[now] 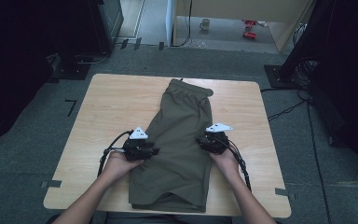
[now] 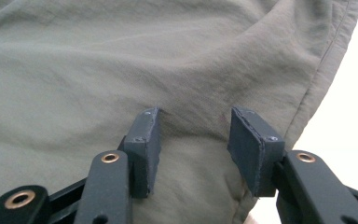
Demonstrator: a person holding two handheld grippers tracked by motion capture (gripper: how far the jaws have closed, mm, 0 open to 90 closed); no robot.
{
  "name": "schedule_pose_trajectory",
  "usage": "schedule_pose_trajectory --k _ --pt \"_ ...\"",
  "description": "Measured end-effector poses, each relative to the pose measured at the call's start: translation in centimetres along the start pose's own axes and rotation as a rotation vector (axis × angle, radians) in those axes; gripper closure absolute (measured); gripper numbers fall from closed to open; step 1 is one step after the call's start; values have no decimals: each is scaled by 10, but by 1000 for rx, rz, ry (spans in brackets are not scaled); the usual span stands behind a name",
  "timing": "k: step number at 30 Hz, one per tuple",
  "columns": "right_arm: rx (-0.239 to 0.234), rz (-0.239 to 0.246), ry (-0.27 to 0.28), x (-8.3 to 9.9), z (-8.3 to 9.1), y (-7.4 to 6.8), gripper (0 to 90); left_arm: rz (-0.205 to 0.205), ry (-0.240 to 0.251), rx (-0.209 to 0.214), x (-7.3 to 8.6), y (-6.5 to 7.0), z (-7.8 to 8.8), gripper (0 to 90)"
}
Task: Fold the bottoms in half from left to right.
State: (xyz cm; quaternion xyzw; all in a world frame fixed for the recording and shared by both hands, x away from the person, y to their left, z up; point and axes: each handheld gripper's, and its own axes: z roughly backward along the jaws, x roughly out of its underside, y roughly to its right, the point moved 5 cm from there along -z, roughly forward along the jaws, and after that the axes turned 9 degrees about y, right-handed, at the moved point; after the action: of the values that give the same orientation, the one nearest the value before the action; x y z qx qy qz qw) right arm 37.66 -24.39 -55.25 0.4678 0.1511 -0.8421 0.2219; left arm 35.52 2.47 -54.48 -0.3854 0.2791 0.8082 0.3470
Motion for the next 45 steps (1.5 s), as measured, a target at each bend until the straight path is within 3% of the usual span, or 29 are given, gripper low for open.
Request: schedule_pose_trajectory --k 3,14,18,37,45 --pt "1 3 5 2 3 -4 509 20 -4 6 2 5 3 593" --pt "-19 19 2 12 18 -19 505 10 -9 5 16 27 16 559" --pt "-24 24 -2 15 22 -23 501 36 -19 9 20 34 21 540" --pt "-83 64 -32 30 48 -49 489 53 -50 56 41 60 47 504" --pt "-101 78 -57 29 50 -52 489 35 -65 44 39 60 49 503"
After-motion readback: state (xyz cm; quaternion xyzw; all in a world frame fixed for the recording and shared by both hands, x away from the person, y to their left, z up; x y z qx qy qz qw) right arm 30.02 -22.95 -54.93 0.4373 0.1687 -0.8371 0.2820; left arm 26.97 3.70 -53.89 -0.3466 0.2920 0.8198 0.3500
